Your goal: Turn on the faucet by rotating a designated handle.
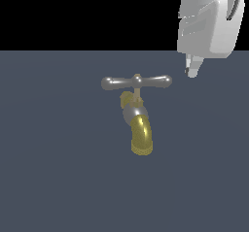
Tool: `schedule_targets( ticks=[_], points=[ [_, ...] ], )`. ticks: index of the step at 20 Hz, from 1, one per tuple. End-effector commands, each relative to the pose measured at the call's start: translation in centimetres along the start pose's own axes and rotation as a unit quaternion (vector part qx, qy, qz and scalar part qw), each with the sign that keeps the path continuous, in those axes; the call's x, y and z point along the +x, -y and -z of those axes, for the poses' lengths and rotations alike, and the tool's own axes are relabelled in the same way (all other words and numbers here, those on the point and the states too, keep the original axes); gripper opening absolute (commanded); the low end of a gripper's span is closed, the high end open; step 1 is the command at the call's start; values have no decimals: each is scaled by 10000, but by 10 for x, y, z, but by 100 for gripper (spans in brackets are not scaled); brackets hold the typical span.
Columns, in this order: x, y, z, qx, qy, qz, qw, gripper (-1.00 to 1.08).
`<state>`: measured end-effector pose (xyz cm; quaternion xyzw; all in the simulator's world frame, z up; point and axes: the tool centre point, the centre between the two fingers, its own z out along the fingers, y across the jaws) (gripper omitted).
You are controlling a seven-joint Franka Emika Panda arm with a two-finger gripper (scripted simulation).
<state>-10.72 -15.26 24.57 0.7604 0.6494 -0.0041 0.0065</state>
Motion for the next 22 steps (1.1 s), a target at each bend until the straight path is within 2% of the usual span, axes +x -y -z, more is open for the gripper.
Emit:
schedule_targets(
  ticks=[1, 12, 22],
  points=[
    [1, -7, -8, -4, -5, 227, 9997, -100],
    [12, -34, -36, 2, -48, 1061, 9943, -100],
    [18, -45, -48, 10, -75, 1431, 9897, -100]
  ],
)
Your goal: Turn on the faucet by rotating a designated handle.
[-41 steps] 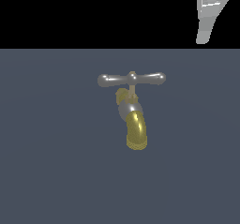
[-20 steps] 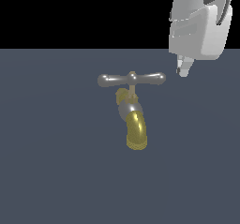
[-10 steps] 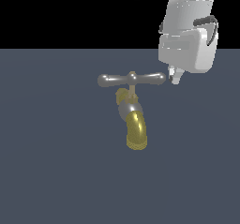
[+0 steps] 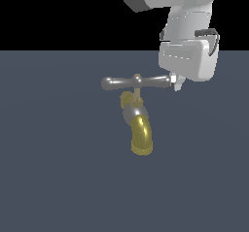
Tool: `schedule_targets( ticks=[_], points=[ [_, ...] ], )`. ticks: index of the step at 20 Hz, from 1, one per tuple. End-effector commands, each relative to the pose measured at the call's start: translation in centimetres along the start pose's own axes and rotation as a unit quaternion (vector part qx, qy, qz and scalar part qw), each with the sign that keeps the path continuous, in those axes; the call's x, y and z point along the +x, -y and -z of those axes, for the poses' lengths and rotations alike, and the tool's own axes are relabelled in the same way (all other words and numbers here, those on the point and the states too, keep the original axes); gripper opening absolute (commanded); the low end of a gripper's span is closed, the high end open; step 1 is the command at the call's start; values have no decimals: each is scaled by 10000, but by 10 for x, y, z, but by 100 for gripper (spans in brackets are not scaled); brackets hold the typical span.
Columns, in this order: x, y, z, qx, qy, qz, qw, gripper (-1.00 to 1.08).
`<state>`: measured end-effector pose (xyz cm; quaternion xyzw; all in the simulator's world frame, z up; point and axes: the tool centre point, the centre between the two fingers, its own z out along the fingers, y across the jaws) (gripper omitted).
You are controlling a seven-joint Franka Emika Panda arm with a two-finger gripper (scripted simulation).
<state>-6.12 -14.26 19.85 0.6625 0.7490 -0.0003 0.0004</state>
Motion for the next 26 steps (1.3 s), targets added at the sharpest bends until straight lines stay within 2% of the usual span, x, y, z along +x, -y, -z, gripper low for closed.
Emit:
schedule_targets(
  ticks=[1, 8, 26],
  points=[
    [0, -2, -2, -1, -4, 52, 10000, -100],
    [1, -2, -2, 0, -5, 66, 10000, -100],
    [-5, -52, -2, 0, -5, 66, 10000, -100]
  ],
)
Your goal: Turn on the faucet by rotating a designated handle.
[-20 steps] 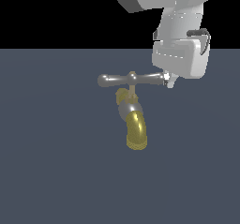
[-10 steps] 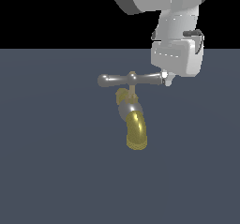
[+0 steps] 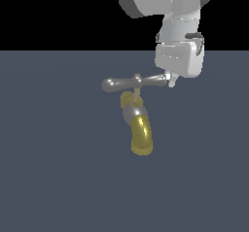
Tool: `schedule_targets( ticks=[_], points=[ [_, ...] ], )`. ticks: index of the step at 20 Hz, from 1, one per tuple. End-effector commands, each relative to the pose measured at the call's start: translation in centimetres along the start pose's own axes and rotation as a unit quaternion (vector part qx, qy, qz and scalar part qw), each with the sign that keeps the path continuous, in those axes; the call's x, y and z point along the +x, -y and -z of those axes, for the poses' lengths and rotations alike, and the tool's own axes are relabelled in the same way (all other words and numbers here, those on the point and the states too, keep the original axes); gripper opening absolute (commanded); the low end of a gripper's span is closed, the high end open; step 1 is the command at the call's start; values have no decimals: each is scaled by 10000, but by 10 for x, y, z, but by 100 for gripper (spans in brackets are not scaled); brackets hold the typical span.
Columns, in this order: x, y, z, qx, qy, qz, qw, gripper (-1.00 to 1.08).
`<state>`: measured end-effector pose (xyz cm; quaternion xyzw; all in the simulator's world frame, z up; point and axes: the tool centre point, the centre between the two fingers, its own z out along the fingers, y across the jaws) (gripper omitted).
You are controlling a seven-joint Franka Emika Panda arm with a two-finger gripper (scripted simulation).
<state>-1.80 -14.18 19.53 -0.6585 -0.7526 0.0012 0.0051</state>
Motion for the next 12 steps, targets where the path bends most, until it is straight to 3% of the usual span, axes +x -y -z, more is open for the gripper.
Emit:
schedule_targets(
  ticks=[1, 12],
  points=[
    [-1, -12, 1, -43, 30, 13, 10000, -100],
    [-5, -42, 2, -43, 30, 13, 10000, -100]
  ],
)
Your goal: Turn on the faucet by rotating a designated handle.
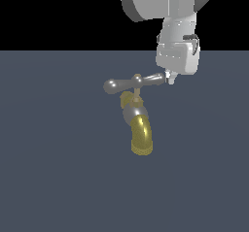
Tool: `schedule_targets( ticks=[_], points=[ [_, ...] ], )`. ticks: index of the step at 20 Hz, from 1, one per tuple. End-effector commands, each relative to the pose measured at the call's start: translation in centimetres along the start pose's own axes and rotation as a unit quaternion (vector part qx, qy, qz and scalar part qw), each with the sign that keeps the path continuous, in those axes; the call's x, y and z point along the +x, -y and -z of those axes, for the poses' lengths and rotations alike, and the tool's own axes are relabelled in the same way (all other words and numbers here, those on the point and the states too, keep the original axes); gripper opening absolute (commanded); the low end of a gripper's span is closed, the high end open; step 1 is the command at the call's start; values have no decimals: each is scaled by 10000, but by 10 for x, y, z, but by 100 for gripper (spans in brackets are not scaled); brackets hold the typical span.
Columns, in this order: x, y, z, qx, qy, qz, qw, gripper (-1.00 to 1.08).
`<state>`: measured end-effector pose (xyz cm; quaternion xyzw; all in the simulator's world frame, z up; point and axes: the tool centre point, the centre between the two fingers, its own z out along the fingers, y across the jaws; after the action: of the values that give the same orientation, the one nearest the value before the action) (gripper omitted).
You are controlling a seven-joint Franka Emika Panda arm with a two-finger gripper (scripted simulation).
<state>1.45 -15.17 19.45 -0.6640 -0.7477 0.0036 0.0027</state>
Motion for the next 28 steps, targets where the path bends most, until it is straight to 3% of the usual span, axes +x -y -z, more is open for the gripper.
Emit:
schedule_targets(
  ticks=[1, 2, 22, 23, 24, 28],
  points=[
    [9, -11, 2, -46, -4, 86, 10000, -100],
    [2, -2, 0, 2, -6, 20, 10000, -100],
    [60, -77, 3, -43, -4, 85, 10000, -100],
    [60, -77, 3, -43, -4, 85, 10000, -100],
    [23, -62, 0, 2, 80, -164, 9998, -100],
    [55, -69, 1, -10, 59, -100, 9999, -100]
  ],
)
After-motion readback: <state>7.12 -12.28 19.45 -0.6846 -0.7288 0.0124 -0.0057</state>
